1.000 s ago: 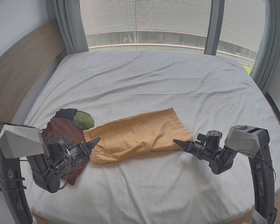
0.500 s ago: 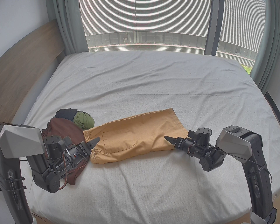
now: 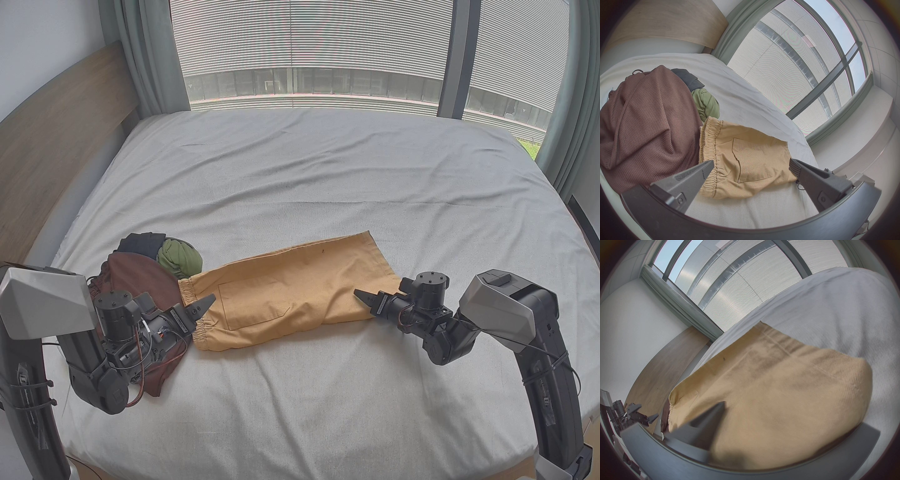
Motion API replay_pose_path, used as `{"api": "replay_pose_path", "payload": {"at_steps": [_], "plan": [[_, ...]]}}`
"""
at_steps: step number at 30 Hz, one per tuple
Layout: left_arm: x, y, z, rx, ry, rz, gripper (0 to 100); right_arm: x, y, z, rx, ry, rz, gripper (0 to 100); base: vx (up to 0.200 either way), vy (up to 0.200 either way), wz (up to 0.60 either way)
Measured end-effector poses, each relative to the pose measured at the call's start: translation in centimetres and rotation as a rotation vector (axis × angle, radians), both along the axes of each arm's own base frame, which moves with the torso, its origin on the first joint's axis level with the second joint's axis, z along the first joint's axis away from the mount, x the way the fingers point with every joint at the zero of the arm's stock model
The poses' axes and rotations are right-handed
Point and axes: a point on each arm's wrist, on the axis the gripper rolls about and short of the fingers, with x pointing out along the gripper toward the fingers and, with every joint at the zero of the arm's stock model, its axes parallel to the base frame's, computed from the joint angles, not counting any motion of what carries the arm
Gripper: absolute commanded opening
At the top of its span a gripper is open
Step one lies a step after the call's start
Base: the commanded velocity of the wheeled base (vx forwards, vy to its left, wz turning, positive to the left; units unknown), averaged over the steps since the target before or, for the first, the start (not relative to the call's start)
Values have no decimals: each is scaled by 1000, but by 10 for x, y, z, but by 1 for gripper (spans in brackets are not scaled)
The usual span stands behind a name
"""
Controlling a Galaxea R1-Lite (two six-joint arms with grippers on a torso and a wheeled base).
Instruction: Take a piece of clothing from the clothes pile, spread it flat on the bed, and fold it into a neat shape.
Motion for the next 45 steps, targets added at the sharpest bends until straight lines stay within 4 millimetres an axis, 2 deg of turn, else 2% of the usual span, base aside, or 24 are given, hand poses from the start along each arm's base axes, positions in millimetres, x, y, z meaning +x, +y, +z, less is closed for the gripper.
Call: {"api": "replay_pose_path", "payload": {"at_steps": [15,23,29,36,45], "plan": [[0,0,-1,-7,8,-1,100,-15,4,-7,-11,37,21,0,0,0,0],[0,0,-2,-7,12,-2,100,-42,-1,-3,-42,87,36,0,0,0,0],[-1,-1,-3,-8,16,-3,100,-67,-11,6,-66,107,37,0,0,0,0],[-1,-1,-4,-8,17,-4,100,-95,-33,11,-121,84,26,0,0,0,0],[-2,-3,-4,-8,19,-9,100,-126,-57,7,-146,117,-9,0,0,0,0]]}}
